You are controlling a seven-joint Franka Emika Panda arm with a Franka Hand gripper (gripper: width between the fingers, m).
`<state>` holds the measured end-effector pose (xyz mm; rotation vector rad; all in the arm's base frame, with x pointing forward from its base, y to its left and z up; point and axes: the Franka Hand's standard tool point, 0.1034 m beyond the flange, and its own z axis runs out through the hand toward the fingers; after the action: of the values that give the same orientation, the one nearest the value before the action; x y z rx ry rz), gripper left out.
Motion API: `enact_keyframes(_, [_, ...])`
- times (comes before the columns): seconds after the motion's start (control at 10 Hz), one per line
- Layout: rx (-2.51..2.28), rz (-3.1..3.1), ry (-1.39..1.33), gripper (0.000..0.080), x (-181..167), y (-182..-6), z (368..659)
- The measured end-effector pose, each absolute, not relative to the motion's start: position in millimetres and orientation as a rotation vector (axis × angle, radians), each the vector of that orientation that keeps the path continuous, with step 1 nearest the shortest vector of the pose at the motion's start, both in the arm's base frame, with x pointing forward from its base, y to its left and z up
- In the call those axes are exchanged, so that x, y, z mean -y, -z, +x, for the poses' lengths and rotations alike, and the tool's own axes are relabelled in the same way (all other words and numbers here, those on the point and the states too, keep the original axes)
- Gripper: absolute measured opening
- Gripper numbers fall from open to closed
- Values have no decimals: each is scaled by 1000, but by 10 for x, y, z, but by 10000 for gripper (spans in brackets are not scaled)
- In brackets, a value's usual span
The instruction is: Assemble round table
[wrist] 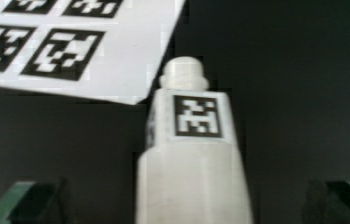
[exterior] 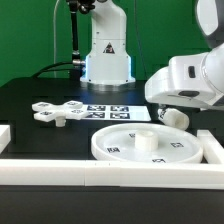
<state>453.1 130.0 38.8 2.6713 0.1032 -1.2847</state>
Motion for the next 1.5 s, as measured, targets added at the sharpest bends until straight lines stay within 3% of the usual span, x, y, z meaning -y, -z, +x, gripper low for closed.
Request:
enact_keyframes(1.1, [-153, 2819, 1317, 648, -1171, -290, 4621])
enact_keyframes(1.5, [-144, 2811, 1329, 648, -1170, -188, 4516])
